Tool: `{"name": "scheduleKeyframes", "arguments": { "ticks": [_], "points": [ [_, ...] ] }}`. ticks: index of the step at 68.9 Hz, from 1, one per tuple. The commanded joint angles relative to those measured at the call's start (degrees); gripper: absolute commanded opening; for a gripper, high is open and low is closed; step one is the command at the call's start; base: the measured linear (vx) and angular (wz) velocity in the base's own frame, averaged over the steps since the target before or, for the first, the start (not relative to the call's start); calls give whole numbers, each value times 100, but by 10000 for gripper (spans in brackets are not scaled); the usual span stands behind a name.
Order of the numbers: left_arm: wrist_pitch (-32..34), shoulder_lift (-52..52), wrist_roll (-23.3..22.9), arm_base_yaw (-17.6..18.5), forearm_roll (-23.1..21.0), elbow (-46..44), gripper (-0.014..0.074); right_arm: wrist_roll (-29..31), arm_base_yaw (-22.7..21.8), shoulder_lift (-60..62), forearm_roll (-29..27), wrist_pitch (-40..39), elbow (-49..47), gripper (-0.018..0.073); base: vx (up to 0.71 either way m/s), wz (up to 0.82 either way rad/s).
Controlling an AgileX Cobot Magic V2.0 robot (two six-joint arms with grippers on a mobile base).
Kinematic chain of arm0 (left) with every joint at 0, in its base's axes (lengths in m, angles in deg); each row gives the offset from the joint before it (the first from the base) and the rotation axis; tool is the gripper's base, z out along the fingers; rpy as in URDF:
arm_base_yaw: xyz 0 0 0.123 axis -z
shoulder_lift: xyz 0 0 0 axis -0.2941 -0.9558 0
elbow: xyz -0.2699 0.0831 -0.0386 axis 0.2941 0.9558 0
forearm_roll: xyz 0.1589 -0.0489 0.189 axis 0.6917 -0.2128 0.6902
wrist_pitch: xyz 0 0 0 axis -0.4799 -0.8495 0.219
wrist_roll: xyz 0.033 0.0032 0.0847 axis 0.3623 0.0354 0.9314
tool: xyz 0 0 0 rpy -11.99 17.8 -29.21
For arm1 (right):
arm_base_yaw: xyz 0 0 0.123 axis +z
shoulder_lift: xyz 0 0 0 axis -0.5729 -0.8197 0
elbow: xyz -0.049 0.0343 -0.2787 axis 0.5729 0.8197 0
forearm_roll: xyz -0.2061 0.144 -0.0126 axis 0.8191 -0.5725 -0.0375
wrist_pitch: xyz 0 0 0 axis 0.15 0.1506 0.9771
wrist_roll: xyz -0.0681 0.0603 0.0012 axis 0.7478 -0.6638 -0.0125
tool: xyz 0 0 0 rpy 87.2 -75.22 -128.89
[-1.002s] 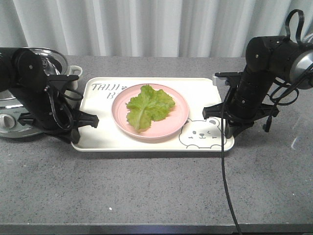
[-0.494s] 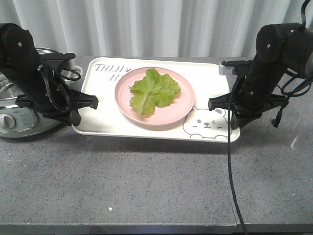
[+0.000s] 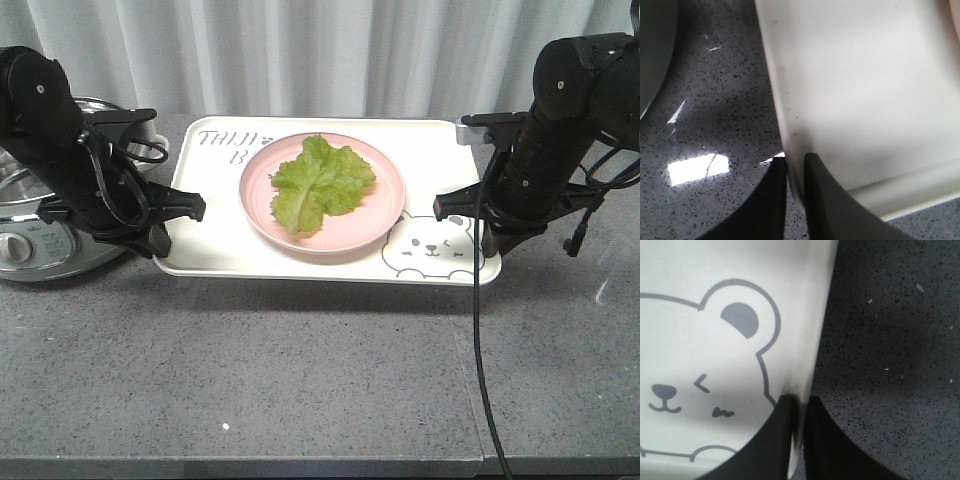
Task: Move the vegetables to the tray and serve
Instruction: 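Lift the tray with both grippers off the counter, then hold the tray raised level with both grippers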
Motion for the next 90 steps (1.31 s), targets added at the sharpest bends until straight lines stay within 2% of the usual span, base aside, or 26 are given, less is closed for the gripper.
{"name": "scheduleKeyframes", "arguments": {
  "ticks": [1, 41, 90],
  "points": [
    [300, 364, 190, 102, -483, -222, -8, 162, 34, 346, -53, -150, -156, -8, 0, 0],
    [448, 364, 190, 102, -472, -222, -8, 136, 34, 556, -33, -428, -156, -8, 0, 0],
    [318, 364, 190, 102, -472, -222, -8, 136, 34, 611, 0, -442, -156, -8, 0, 0]
  ]
}}
